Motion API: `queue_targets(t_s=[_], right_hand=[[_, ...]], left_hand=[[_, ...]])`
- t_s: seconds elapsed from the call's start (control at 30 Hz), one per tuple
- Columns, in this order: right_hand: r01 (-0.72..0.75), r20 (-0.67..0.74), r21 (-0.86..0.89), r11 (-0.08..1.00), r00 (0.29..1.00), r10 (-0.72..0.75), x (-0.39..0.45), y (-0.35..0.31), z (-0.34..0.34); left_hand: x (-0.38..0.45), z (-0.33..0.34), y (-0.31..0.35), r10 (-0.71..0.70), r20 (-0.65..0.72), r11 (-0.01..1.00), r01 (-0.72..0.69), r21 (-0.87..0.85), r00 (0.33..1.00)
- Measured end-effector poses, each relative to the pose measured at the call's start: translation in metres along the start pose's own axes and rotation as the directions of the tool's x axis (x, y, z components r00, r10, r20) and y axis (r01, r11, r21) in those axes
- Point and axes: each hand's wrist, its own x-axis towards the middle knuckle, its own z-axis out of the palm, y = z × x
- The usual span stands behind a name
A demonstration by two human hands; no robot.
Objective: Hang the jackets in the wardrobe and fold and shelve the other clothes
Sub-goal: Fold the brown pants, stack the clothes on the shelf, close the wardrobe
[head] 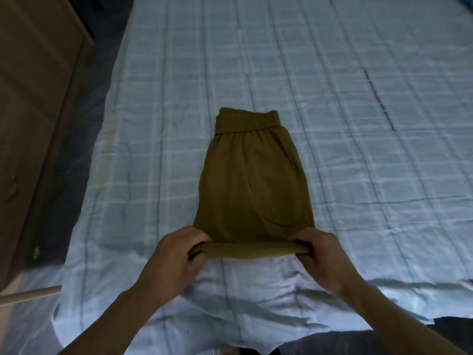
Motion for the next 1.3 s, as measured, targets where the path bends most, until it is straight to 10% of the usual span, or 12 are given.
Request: queue_targets(t_s=[0.37, 0.7, 0.87, 1.03, 1.3], right_hand=[[-0.269, -0.16, 0.388, 0.881, 0.922, 0.352, 0.13, -0.014, -0.055], [-0.263, -0.18, 0.449, 0.854, 0.909, 0.375, 0.265, -0.004, -0.082], [-0.26, -0.181, 0.027, 0.965, 0.948, 0.26, 0.301, 0.009, -0.078], [0.104, -0.065, -0.325, 0.94, 0.989, -0.132, 0.282, -0.018, -0.042], [0.17, 0.104, -0.481, 0.86, 0.985, -0.136, 0.285, 0.021, 0.006]], left_hand=[[0.132, -0.048, -0.003, -0.12, -0.19, 0.991, 0.106, -0.081, 0.974], [0.266, -0.083, -0.03, -0.266, -0.19, 0.961, 0.244, -0.134, 0.945], [0.284, -0.064, -0.037, -0.218, -0.401, 0.935, 0.308, 0.174, 0.89], [0.262, -0.02, -0.015, -0.047, -0.093, 0.867, 0.087, 0.491, 0.995], [0.266, 0.029, -0.054, -0.079, 0.01, 0.847, 0.061, 0.529, 0.997]])
